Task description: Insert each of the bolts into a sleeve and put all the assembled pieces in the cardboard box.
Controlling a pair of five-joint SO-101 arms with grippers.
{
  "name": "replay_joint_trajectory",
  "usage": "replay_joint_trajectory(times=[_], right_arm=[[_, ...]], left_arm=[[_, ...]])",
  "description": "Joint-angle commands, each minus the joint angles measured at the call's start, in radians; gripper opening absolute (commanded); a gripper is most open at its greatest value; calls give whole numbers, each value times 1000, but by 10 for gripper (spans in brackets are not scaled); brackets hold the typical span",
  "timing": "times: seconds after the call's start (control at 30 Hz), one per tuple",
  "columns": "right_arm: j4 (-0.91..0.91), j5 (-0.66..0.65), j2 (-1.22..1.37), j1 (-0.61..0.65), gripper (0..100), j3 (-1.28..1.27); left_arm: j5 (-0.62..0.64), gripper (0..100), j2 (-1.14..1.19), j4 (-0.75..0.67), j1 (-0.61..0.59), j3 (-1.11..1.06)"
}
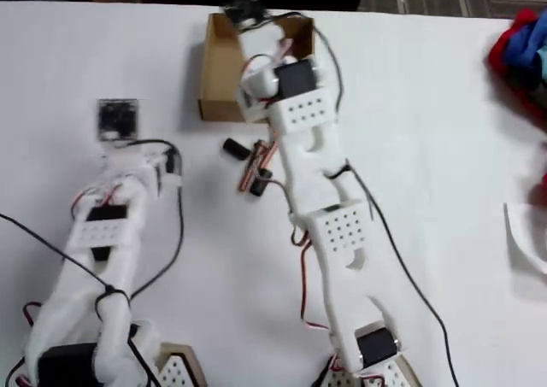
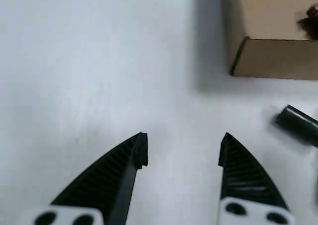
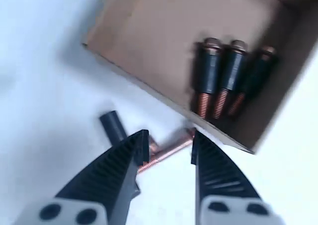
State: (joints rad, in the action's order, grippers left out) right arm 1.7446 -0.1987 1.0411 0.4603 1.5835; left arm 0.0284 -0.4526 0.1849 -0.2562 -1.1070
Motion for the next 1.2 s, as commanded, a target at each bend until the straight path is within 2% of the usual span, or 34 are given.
replay_joint_trajectory(times=[0.0,0.2,0.77,1.17], right_arm=[[24,-8,-38,45,124,32],[24,-8,62,84,124,32],[22,-9,266,93,123,43],[-68,-9,341,93,123,44]], left_arm=[[94,249,-38,-17,-129,25],[95,249,-34,-23,-255,51],[92,249,-32,-54,-255,47],[92,249,-32,-54,-255,45]])
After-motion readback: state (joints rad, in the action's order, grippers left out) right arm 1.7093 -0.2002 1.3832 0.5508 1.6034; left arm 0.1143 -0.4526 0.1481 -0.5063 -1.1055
